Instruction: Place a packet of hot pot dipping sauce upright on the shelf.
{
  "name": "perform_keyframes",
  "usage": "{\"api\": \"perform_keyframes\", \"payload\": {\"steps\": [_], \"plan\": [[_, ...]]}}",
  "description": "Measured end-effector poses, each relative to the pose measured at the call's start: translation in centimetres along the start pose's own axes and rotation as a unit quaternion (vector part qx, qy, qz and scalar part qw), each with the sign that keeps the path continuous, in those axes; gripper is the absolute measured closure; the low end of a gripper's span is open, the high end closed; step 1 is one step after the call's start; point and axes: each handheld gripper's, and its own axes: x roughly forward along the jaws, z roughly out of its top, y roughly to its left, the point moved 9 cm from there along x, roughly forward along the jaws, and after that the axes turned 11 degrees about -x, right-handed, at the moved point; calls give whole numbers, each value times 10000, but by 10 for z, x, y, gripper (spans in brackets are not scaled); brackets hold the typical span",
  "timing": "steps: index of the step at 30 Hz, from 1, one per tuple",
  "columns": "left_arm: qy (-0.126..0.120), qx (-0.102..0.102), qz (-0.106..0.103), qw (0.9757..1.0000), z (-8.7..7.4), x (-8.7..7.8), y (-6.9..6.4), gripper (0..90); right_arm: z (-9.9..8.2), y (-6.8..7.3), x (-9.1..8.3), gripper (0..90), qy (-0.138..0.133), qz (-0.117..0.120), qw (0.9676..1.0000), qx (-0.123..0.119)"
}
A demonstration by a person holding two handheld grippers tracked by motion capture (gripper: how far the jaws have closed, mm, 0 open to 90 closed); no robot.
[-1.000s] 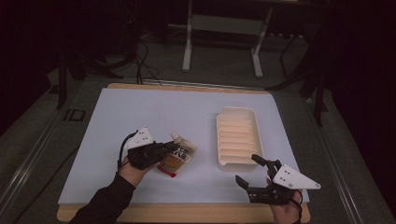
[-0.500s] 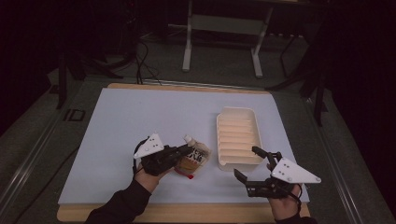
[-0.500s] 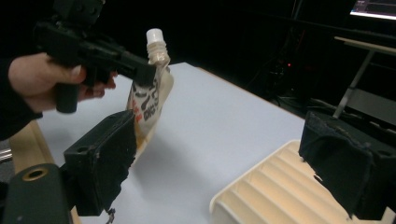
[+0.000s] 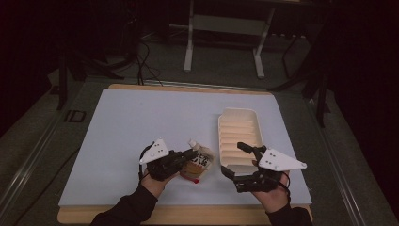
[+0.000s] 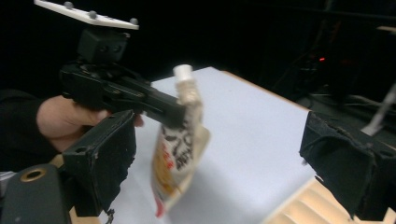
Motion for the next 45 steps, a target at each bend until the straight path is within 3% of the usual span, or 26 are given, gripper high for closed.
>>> {"api": "perform_keyframes", "payload": {"steps": [1, 4, 10, 14, 20, 21, 24, 28, 31, 39, 41, 45], "plan": [[-36, -71, -98, 9999, -1, 0, -1, 878, 0, 2, 3, 130, 12, 57, 10000, 9], [-109, -118, -125, 9998, 0, 0, -3, 878, -2, 5, 11, 141, 75, 146, 9998, 105], [-224, 68, -49, 9997, 2, -1, -9, 877, -7, 8, 22, 179, 229, 295, 9992, 154], [-262, 43, -122, 9996, 3, -2, -11, 877, -13, 10, 28, 250, 368, 399, 9983, 212], [-251, -8, -216, 9995, 2, -1, -16, 876, -16, 14, 31, 461, 418, 559, 9972, 256], [-246, 15, -216, 9995, 2, -1, -17, 876, -17, 15, 32, 523, 430, 595, 9970, 252], [-220, 68, -271, 9994, 2, 0, -21, 876, -21, 17, 34, 600, 543, 665, 9960, 243], [-222, 84, -329, 9992, 2, 0, -23, 875, -23, 18, 33, 825, 662, 843, 9939, 271], [-147, 103, -425, 9989, 1, 0, -24, 873, -23, 18, 31, 859, 763, 976, 9922, 140], [-175, 89, -657, 9976, 8, -5, -25, 847, -11, 17, 29, 880, 705, 1125, 9909, 229], [-197, 69, -780, 9967, 13, -9, -26, 785, -6, 16, 29, 882, 663, 1128, 9912, 190], [-215, 65, -750, 9969, 21, -16, -26, 604, 3, 13, 29, 884, 592, 1127, 9918, 136]]}}
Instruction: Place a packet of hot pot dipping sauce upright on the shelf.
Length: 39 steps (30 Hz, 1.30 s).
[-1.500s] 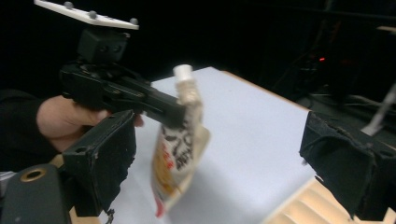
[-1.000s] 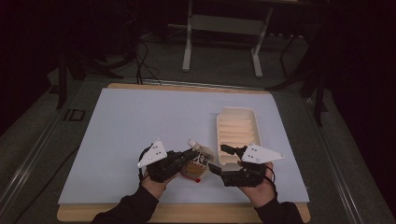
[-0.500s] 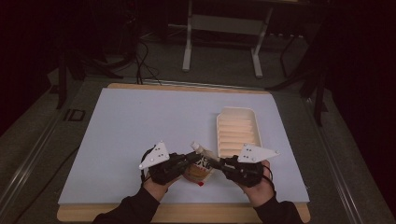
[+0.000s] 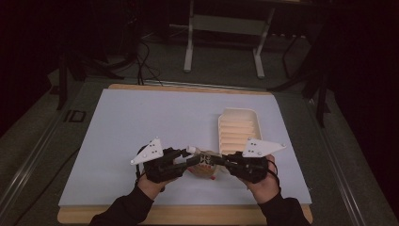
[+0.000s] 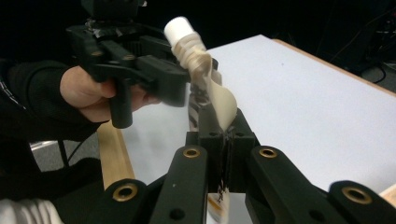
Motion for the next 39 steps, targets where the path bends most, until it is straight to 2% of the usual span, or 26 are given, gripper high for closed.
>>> {"api": "perform_keyframes", "payload": {"steps": [2, 4, 5, 6, 7, 9, 11, 14, 16, 20, 22, 23, 24, 26, 30, 31, 32, 39], "plan": [[-8, 134, -19, 9999, 3, -3, -2, 506, 5, -3, -2, 885, -35, 7, 10000, -15], [-3, 175, -54, 9998, 3, -4, -3, 389, 7, -5, -3, 885, -48, -33, 10000, -29], [-48, 250, -88, 9996, 4, -8, -4, 389, 8, -6, -5, 885, -66, -39, 10000, -33], [-68, 292, -55, 9995, 4, -10, -3, 266, 13, -10, -9, 885, -108, -75, 9999, -64], [0, 367, 67, 9993, 2, -11, 0, 201, 15, -13, -11, 886, -138, -89, 9999, -50], [87, 357, 207, 9991, -1, -15, 5, 122, 20, -19, -17, 886, -178, -153, 9997, -94], [106, 263, 291, 9992, -2, -21, 10, 61, 25, -25, -23, 887, -221, -192, 9995, -116], [147, 195, 510, 9984, -4, -30, 21, 32, 30, -35, -32, 886, -293, -274, 9991, -143], [80, 24, 572, 9983, -4, -38, 29, 32, 33, -43, -38, 887, -325, -281, 9990, -151], [75, -169, 721, 9972, -9, -49, 40, 32, 34, -58, -47, 887, -407, -264, 9986, -230], [121, -159, 785, 9967, -11, -52, 43, 32, 33, -61, -49, 886, -382, -234, 9987, -232], [192, -154, 863, 9960, -16, -57, 47, 31, 30, -71, -54, 886, -404, -132, 9989, -222], [229, -147, 889, 9957, -17, -58, 48, 27, 28, -75, -56, 886, -380, -148, 9989, -211], [302, -20, 1002, 9945, -21, -61, 52, 24, 26, -80, -58, 886, -449, -77, 9988, -166], [343, -60, 1020, 9942, -24, -62, 54, 24, 14, -92, -61, 886, -411, -114, 9988, -227], [336, -52, 1025, 9942, -24, -62, 55, 24, 11, -93, -60, 886, -406, -24, 9990, -186], [311, -59, 1015, 9943, -24, -62, 55, 24, 8, -94, -59, 886, -344, 46, 9992, -211], [264, -129, 1009, 9945, -24, -62, 57, 24, -12, -106, -48, 885, -52, 79, 9996, -281]]}}
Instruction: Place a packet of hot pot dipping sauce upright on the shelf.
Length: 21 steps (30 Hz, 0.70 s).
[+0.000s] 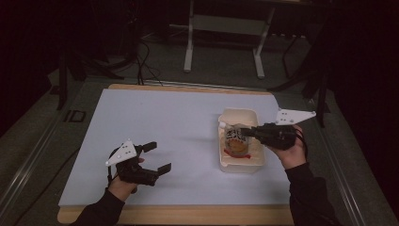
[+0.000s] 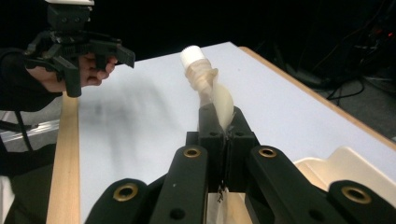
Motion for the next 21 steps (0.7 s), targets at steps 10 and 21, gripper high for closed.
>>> {"api": "perform_keyframes", "payload": {"steps": [10, 21], "plan": [[4, -15, -28, 10000, -1, 0, 0, 24, -18, -7, 19, 885, 189, 110, 9998, -4], [96, 13, -5, 10000, -6, 2, 1, 24, -42, -6, 28, 881, 139, 232, 9991, 314]]}}
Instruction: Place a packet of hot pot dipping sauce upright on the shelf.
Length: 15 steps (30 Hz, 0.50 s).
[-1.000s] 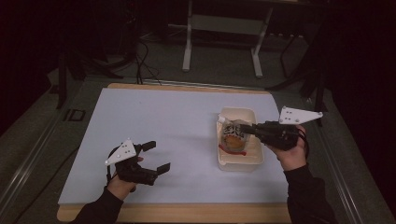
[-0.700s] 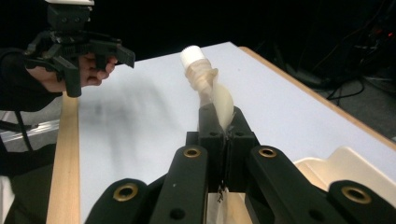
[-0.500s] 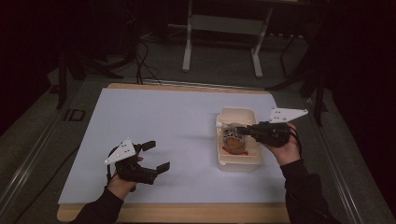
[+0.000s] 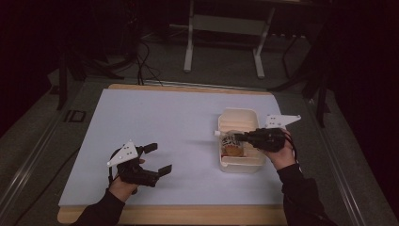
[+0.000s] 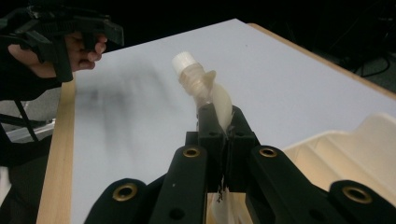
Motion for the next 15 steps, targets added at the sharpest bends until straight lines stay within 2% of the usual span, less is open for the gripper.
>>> {"api": "perform_keyframes", "payload": {"steps": [5, 7, 10, 11, 12, 15], "plan": [[11, 10, 9, 10000, 0, 1, -1, 24, -15, 2, -1, 878, 47, 24, 9998, 187], [6, 16, 4, 10000, 1, 0, -1, 24, -18, 2, -3, 876, -8, 16, 9997, 248], [-3, 23, 5, 10000, 1, 1, -1, 24, -19, 3, -7, 838, 52, -6, 9994, 335], [17, 17, 22, 10000, -1, 1, -1, 24, -18, 3, -8, 806, 22, -23, 9995, 323], [34, 23, 21, 10000, -1, 1, -1, 24, -10, 2, -15, 740, -148, -137, 9991, 371], [38, 23, 16, 10000, -2, 2, -1, 24, 2, 1, -25, 695, -325, -339, 9981, 396]]}}
